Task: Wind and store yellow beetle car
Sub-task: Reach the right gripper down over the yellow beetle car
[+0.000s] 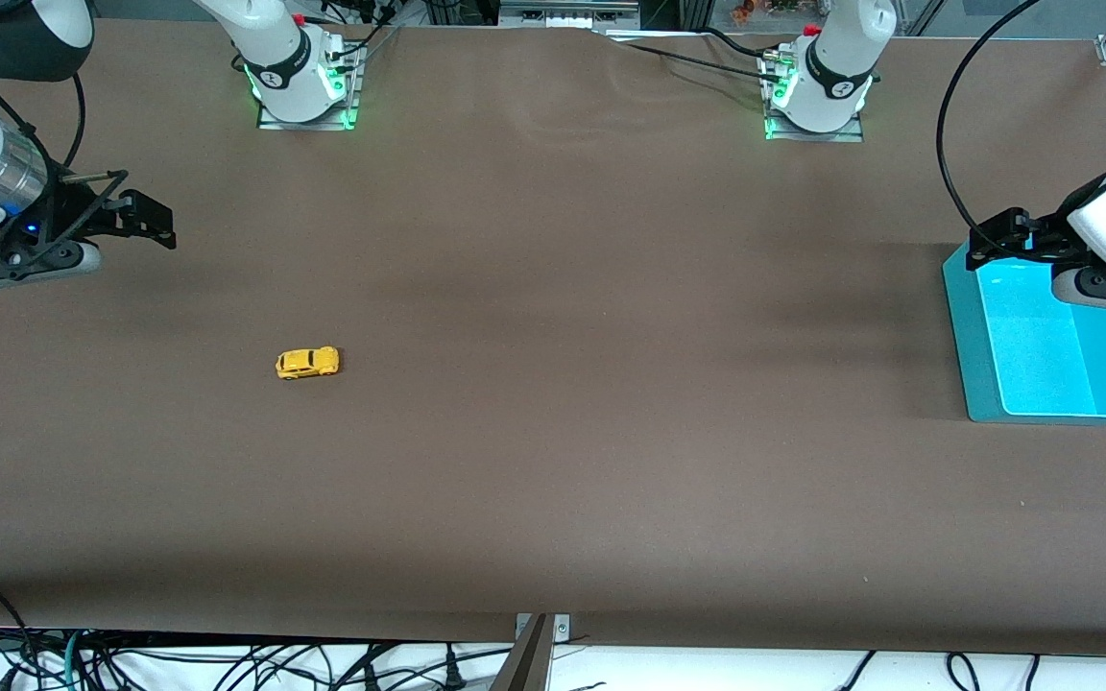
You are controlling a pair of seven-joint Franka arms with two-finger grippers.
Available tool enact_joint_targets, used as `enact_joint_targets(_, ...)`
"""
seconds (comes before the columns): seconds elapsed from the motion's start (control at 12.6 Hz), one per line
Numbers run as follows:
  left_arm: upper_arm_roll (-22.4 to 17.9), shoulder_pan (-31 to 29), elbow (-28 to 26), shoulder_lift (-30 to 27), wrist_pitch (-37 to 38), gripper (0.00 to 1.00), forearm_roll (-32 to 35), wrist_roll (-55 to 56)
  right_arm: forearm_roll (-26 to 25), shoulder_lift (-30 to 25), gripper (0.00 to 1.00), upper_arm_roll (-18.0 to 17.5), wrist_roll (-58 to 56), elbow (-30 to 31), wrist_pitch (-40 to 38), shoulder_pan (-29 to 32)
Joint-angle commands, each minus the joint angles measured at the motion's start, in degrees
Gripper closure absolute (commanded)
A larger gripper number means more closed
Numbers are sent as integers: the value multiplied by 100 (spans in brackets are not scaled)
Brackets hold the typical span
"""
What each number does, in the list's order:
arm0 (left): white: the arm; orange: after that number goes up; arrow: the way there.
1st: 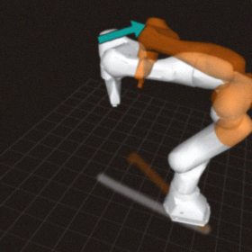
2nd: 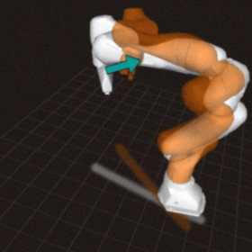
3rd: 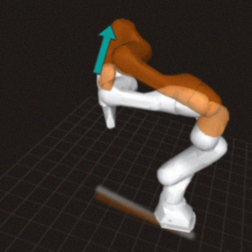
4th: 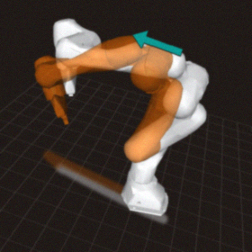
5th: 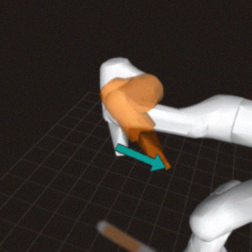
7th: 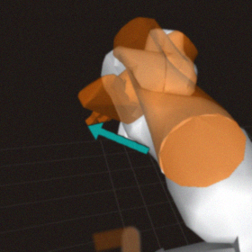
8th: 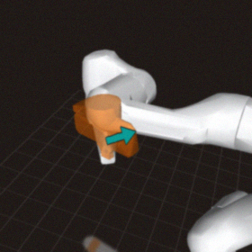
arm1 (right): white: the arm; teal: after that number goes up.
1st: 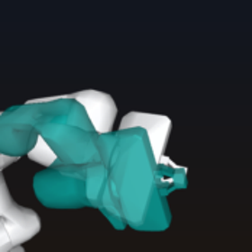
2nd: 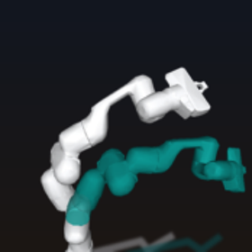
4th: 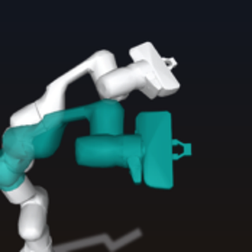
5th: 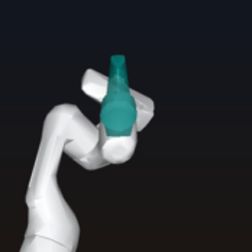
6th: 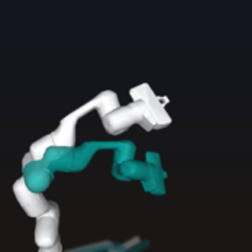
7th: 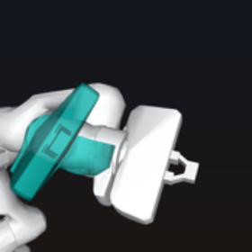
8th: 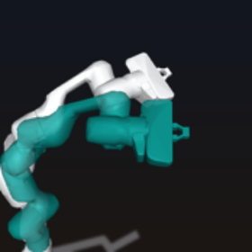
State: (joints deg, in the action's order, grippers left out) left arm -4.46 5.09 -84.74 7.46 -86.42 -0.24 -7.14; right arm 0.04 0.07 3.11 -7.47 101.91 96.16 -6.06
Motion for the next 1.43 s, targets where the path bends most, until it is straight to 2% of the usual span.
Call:
enact_joint_targets(0.0, -3, 1, 168, 80, 29, 0, -37, -24, 5, 2, 0, -47, -201, 485, 218, 9)
enact_joint_targets(0.24, -3, 1, 168, 72, 29, 0, -37, -24, -12, 247, 0, -152, -1288, 847, 587, 9)
enact_joint_targets(0.48, -3, 1, 168, 72, 29, 0, -37, -24, -13, 529, 0, -232, -2351, 1382, 1412, 9)
enact_joint_targets(0.64, -3, 1, 168, 72, 29, 0, -37, -24, -12, 774, 0, -433, -3361, 1690, 2088, 26)
enact_joint_targets(1.11, -3, 1, 168, 81, 29, 0, -37, -24, -21, 1680, 0, -821, -6885, 1805, 3793, 193)
enact_joint_targets(1.35, -3, 1, 168, 80, 29, 0, -37, -24, -12, 2154, 0, -891, -7626, 1850, 4445, 307)
